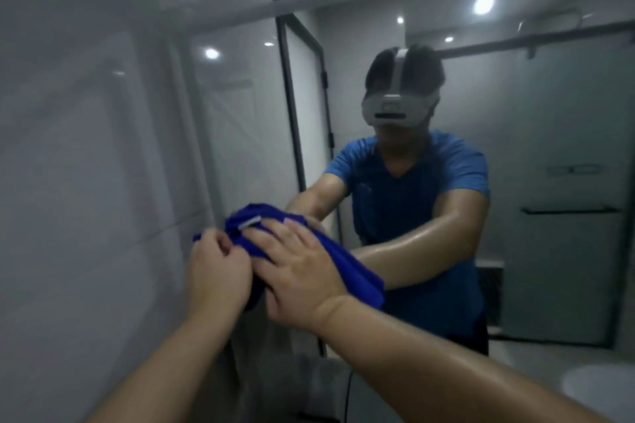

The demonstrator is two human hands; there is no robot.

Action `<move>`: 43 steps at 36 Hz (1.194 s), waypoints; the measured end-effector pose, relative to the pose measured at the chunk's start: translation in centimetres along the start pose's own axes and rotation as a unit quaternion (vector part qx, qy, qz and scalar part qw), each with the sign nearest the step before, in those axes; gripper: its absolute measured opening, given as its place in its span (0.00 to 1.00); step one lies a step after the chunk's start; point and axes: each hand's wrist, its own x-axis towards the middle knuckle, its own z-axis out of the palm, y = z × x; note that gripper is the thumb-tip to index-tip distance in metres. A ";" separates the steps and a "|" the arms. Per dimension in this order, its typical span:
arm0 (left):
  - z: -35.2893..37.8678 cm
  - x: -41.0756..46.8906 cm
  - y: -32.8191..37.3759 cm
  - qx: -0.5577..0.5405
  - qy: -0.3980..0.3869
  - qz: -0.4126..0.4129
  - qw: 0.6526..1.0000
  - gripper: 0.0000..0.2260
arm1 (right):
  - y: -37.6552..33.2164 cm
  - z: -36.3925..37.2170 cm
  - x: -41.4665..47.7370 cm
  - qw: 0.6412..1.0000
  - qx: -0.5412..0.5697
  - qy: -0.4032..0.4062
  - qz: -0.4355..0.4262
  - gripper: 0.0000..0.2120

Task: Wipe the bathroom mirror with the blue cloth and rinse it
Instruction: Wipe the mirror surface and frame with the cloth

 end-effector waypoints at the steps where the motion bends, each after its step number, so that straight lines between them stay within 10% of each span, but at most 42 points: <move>1: 0.4 -1.1 -1.0 0.006 -0.031 -0.017 0.999 0.06 | -0.1 0.8 -1.6 1.000 0.013 -0.015 -0.009 0.30; 9: 4.1 -8.1 -1.9 -0.026 -0.183 -0.036 0.982 0.12 | 3.6 -0.8 -10.3 0.996 -0.011 -0.038 -0.082 0.19; 20: 7.8 -11.1 20.3 -0.086 -0.145 0.341 0.925 0.12 | 17.9 -21.1 -11.3 0.987 -0.136 0.080 -0.022 0.26; 29: 11.0 -9.8 37.8 -0.102 -0.137 0.495 0.852 0.18 | 24.7 -32.5 -8.7 0.922 -0.206 0.307 0.116 0.19; 43: 21.7 -27.1 23.7 0.025 -0.211 0.528 0.822 0.13 | 21.8 -18.6 -33.2 0.906 -0.169 0.289 0.260 0.26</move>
